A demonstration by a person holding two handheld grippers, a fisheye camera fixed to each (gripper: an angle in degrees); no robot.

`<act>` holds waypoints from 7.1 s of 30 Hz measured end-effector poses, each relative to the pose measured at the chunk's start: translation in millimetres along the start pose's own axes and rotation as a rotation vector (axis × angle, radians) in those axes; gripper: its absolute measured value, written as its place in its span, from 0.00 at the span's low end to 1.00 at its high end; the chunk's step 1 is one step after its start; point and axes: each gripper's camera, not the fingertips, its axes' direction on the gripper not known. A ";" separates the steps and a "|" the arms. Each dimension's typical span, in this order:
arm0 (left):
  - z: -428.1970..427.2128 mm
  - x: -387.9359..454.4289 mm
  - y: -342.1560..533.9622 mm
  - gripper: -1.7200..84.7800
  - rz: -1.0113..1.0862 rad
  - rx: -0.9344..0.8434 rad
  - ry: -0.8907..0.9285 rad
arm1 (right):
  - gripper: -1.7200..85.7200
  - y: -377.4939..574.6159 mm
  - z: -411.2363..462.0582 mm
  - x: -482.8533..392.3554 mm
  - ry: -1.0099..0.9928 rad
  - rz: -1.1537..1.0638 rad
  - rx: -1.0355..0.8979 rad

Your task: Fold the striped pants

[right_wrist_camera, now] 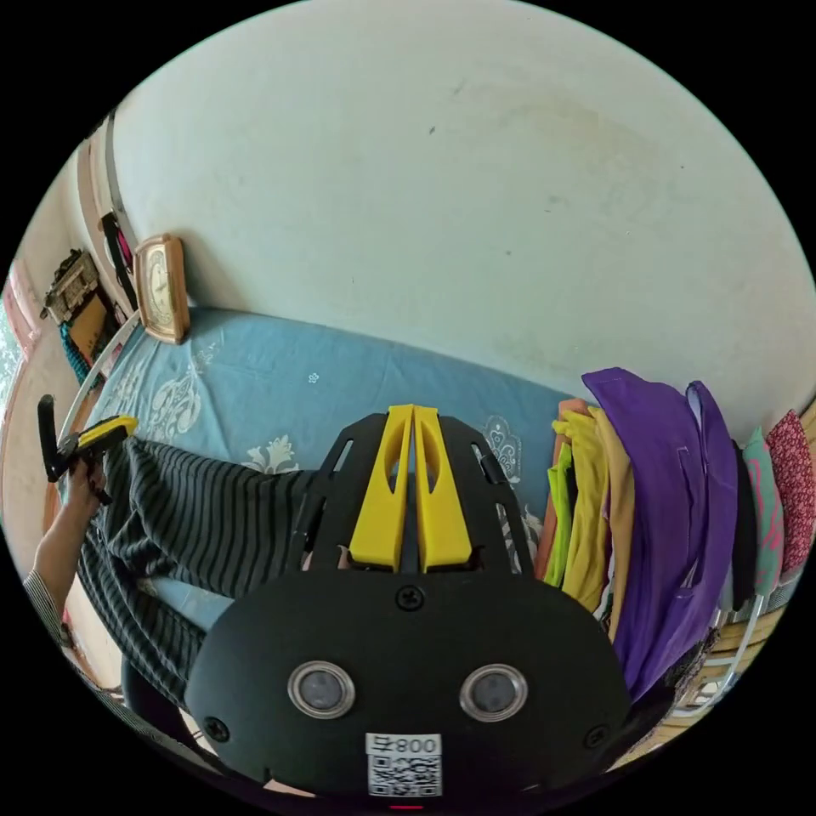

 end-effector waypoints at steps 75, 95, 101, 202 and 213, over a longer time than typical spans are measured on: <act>-221.6 -93.1 214.9 0.12 -0.208 -0.251 0.201 | 0.02 176.5 19.1 154.9 -0.099 0.220 -0.279; -360.1 -189.6 270.1 0.11 -0.535 -0.095 -0.151 | 0.03 263.1 27.4 75.4 -0.119 0.134 -0.406; -412.8 -283.3 278.4 0.15 -0.689 -0.021 -0.256 | 0.08 158.5 40.0 -43.7 -0.273 -0.168 -0.220; -154.0 109.2 278.9 0.13 0.056 -0.420 0.230 | 0.10 297.0 -38.6 65.8 0.124 0.252 -0.479; -41.4 185.3 229.4 0.06 0.252 -0.563 0.058 | 0.03 304.6 -17.3 59.4 0.093 0.181 -0.548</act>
